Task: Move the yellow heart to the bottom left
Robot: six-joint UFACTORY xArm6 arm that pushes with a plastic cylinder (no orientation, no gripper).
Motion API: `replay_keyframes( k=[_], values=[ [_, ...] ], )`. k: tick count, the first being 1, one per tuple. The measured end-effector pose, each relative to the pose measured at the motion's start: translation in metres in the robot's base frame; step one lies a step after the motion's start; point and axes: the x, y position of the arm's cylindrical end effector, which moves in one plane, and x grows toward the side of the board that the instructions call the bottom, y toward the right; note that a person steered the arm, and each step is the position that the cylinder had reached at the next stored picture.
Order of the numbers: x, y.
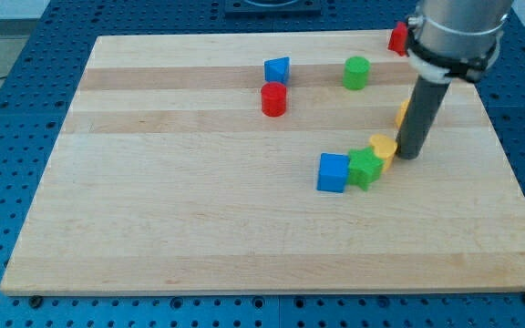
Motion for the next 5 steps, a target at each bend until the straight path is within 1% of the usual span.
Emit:
replay_keyframes(
  k=[1, 2, 3, 4, 5],
  values=[
    [0.032, -0.085],
    [0.063, -0.157],
    [0.064, -0.188],
    [0.06, -0.176],
    [0.064, -0.142]
  ],
)
